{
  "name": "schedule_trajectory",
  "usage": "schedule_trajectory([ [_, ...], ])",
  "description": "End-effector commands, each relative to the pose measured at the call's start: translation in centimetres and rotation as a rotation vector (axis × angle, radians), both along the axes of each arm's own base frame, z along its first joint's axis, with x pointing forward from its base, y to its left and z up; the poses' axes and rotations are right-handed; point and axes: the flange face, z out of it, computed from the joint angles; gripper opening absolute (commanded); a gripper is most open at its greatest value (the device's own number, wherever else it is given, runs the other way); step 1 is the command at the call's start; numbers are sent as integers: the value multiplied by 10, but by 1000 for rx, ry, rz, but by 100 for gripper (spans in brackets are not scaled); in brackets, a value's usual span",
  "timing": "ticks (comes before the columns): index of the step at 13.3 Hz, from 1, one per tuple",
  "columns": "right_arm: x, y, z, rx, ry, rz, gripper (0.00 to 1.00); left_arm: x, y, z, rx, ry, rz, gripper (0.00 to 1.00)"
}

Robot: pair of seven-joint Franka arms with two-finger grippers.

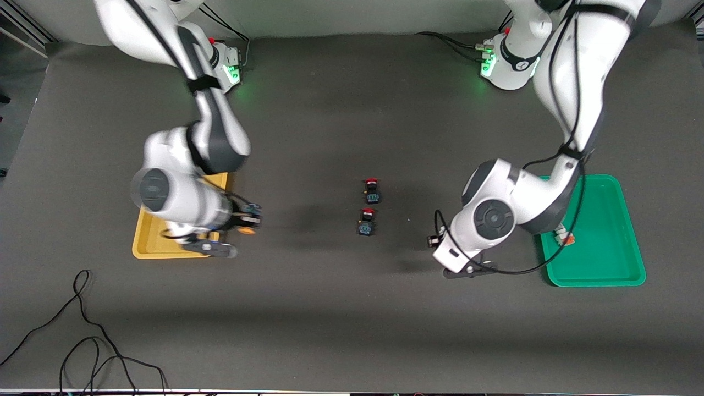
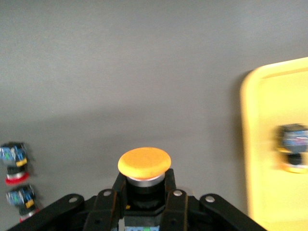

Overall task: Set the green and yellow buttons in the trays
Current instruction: 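Lower the yellow button into the yellow tray and orange into the green tray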

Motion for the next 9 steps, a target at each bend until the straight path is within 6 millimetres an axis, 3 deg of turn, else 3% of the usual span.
schedule_trajectory([
  [1, -11, -74, 39, 52, 41, 74, 0, -13, 43, 70, 54, 21, -40, 0],
  [3, -12, -126, 50, 41, 42, 143, 0, -5, 121, 95, 60, 71, -97, 0],
  [5, -16, -172, 41, 19, 43, 204, 0, 2, 203, 99, 33, 122, -172, 0],
  [7, -24, -211, 21, 14, 34, 249, 0, 7, 295, 91, -10, 135, -226, 0],
  [9, -39, -235, -17, 5, 13, 251, 0, 6, 375, 64, -31, 146, -242, 0],
])
